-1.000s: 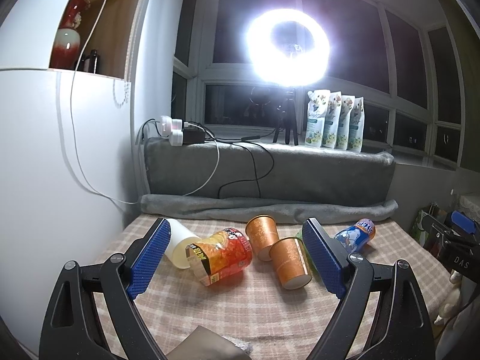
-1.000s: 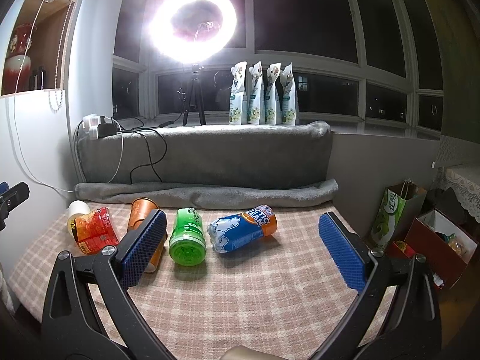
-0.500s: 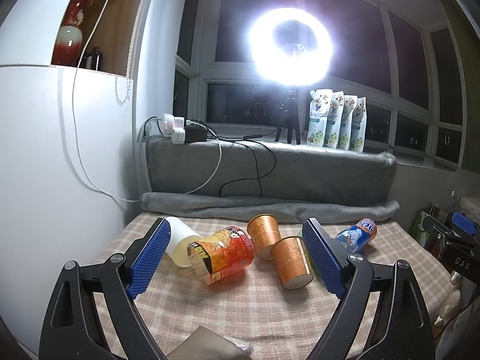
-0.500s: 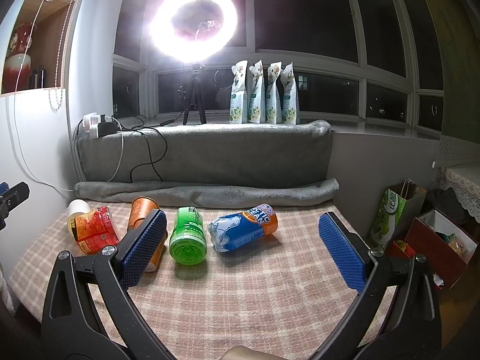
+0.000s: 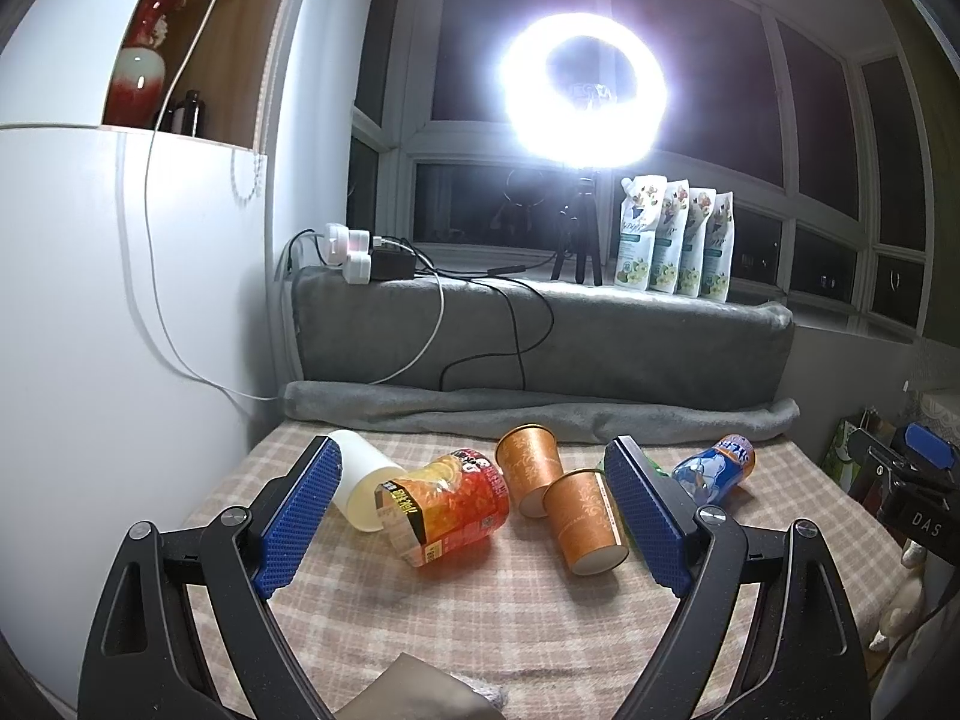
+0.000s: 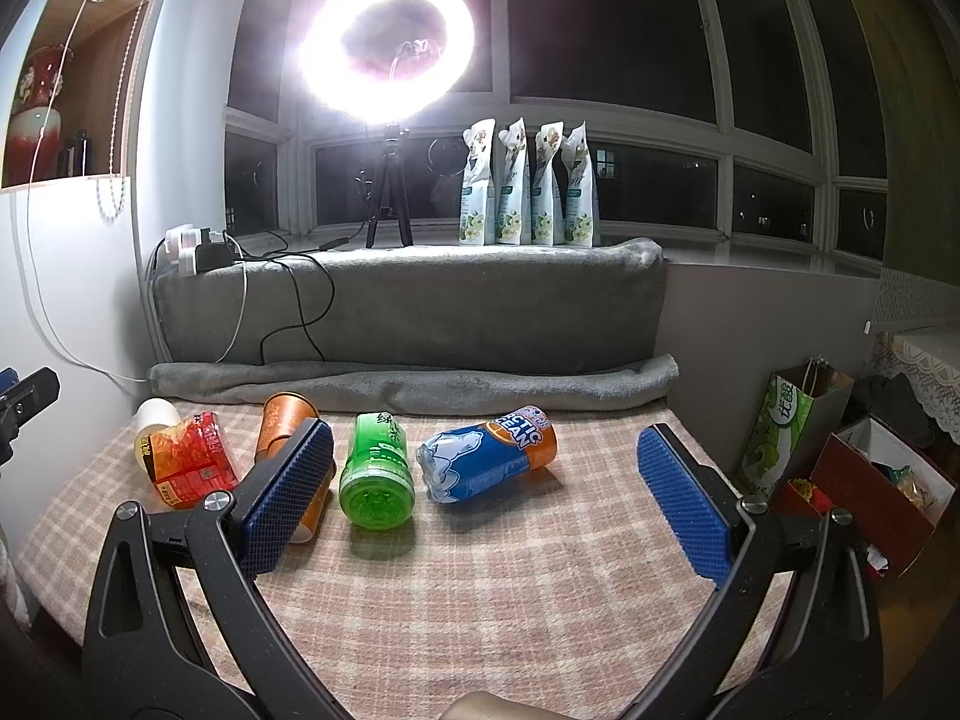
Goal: Flip cup upright
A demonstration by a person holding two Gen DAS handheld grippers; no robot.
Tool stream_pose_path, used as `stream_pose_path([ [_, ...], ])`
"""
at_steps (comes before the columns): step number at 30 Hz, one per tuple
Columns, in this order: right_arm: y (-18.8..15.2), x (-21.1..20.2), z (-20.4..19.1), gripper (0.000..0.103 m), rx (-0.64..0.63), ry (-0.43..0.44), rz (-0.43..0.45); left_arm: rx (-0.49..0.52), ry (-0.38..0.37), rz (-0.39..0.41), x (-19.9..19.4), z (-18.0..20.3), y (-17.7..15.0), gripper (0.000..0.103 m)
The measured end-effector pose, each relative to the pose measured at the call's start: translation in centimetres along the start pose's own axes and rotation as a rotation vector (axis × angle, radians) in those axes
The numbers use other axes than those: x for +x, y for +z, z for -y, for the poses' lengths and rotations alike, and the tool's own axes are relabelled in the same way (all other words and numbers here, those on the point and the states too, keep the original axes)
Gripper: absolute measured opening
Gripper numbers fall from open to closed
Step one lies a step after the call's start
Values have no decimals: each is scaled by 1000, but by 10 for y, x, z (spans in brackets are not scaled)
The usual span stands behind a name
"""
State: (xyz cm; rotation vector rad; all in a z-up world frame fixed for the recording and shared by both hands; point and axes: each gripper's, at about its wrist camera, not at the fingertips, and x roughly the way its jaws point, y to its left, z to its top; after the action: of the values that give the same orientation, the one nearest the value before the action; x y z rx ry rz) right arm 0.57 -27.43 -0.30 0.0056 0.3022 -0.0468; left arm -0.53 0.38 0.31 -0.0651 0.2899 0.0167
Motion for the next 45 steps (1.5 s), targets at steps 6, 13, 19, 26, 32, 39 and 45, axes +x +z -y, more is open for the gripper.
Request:
stream_pose_path([
  [6,-1,0,-1,103,0,-1,0,-4,1,-6,2,-3,-2,90],
  [13,-5,6,-7,103,-9,15,-16,-13,9,-14,4,-7,-4,90],
  [19,-7,17,-16,103,-21,48,-39,-21,15,-32,7,-12,-7,90],
  [26,-8,44,-33,103,-31,163,-126,-47,8,-93,15,-23,-16,90],
  [32,-14,81,-57,102,-20,305,-254,-62,11,-144,19,-31,-26,89],
  [39,-32,128,-87,75,-10,443,-440,-89,28,-181,18,-45,-34,89],
  [45,-45,162,-112,65,-24,449,-541,-91,41,-188,16,-50,-38,89],
])
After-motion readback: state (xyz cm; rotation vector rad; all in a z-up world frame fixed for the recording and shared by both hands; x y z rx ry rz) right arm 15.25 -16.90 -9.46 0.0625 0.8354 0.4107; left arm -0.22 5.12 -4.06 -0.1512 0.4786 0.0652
